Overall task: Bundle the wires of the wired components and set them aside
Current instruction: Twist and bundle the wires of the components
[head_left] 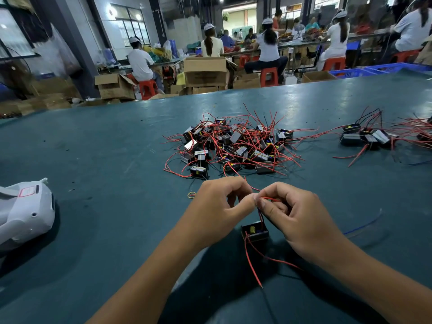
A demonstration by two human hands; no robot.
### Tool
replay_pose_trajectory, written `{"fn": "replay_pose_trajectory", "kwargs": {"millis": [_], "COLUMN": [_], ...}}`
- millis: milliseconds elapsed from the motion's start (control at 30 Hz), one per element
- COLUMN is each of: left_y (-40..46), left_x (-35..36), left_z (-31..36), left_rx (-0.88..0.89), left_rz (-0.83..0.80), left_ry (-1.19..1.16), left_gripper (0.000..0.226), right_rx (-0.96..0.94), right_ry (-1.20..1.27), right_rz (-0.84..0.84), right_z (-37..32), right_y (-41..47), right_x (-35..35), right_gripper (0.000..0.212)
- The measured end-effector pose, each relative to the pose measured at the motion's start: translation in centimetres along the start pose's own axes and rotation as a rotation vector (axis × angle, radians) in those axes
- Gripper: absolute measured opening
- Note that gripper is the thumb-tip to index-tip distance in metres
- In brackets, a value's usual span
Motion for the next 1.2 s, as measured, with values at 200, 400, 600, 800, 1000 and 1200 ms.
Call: {"fn": "replay_pose_trajectory", "kwargs": {"millis": [200, 400, 600, 800, 1000, 1200], "left_y": [0.1, -1.5, 0.3, 0.2, 0.1, 0.0], "left_x": [0.1, 2.9, -0.9, -1.6, -1.1, -0.2], "left_z": [-0.3, -3.7, -1.6, 0.9, 1.6, 0.4], "left_rx": [-0.051, -0.62, -0.102, 0.242, 0.304, 0.137], "left_rz": [-0.057, -0.145, -0.025, -0.004, -0.008, -0.115], "left_ry": [-0.028, -0.573, -0.203, 0.025, 0.139, 0.042], "left_gripper": [0.023, 0.038, 0.016, 0.009, 0.004, 0.012], "right_rx": [-0.075, -0.169, -0.122, -0.104, -0.115, -0.185], "right_ry": [-0.115, -0.27, -0.169, -0.106, -0.105, -0.22], "right_rz": [-0.016, 0.001, 0.002, -0.043, -0.082, -0.033], "right_z": [-0.9, -1.9, -0.5, -0.2, -0.5, -1.6], "right_y": [-0.1, -0.4, 0.1, 0.1, -0.1, -0.2], "right_x": [0.2, 0.3, -0.4, -0.2, 0.3, -0.1], "right_gripper": [0.011, 0.004, 0.012, 0.011, 0.01, 0.005]}}
Point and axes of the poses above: each hand's wrist, its own y-axis towards the middle knuckle, its own x-axis out of the palm, z = x × y, the point moved 9 cm from there along y, towards the middle knuckle, and after that the axes turned 1 degree about y, right-handed, at the moved point
